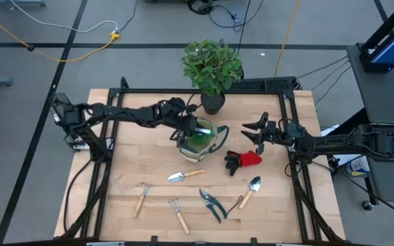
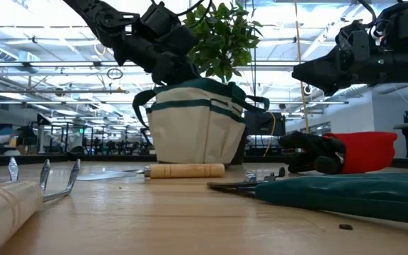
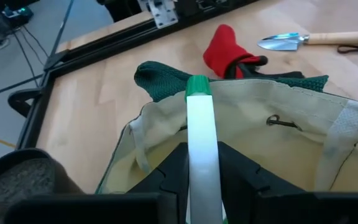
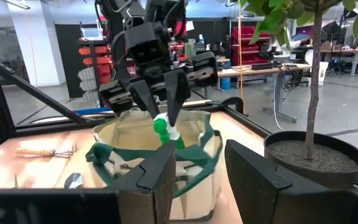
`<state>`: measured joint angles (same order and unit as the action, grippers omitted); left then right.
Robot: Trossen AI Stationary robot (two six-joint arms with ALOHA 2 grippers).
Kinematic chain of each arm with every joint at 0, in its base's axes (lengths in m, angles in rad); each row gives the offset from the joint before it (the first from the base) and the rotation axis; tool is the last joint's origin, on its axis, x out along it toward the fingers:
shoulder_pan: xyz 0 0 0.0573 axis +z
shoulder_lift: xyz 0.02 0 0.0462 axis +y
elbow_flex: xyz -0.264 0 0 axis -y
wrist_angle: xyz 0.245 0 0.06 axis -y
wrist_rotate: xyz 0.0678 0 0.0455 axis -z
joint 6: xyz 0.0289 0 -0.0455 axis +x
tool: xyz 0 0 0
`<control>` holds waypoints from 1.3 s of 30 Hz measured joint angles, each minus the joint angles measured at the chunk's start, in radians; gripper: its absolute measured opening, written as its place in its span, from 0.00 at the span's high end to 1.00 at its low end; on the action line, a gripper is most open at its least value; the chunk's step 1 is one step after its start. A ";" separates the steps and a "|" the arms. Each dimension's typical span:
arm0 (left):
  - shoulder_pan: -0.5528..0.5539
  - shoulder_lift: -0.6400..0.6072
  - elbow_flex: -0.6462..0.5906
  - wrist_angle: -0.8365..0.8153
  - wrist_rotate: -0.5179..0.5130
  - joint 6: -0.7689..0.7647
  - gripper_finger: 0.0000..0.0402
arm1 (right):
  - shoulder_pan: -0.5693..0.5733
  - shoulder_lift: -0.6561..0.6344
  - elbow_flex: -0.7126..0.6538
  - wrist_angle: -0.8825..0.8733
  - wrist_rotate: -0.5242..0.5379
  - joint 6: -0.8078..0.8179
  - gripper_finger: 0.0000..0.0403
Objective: Pick & Place Garden tools in Gardening bag
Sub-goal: Put the green spray bottle in the gardening bag, then put the red gloves in the gardening gloves
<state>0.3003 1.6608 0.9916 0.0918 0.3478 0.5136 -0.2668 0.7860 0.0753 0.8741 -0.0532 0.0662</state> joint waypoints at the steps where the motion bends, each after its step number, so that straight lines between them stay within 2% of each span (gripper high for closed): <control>1: 0.003 0.000 0.000 -0.001 0.000 0.000 0.82 | 0.000 0.000 0.000 -0.003 0.000 0.000 0.68; 7: 0.011 0.001 0.000 -0.004 -0.009 -0.020 0.82 | 0.000 0.000 0.000 -0.004 0.000 0.000 0.68; 11: 0.010 0.001 -0.001 -0.004 -0.071 -0.057 0.82 | 0.000 0.000 0.000 -0.010 0.000 0.000 0.68; 15: 0.010 0.001 -0.002 -0.005 -0.087 -0.060 0.81 | 0.000 0.000 0.000 -0.015 0.000 0.000 0.68; 21: 0.011 0.007 -0.007 -0.035 -0.107 -0.080 0.68 | 0.000 0.000 0.000 -0.018 0.000 0.000 0.68; 28: 0.009 0.007 -0.007 -0.039 -0.188 -0.070 0.51 | 0.000 0.000 0.000 -0.023 0.000 0.000 0.68; 34: -0.019 -0.037 -0.007 -0.058 -0.201 -0.046 0.45 | 0.000 0.000 0.000 -0.044 -0.001 0.000 0.68; 39: -0.048 -0.092 -0.006 -0.068 -0.302 -0.012 0.44 | 0.000 0.000 0.000 -0.050 0.000 0.000 0.68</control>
<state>0.2522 1.5687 0.9852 0.0239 0.0453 0.5014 -0.2668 0.7856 0.0753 0.8242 -0.0536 0.0666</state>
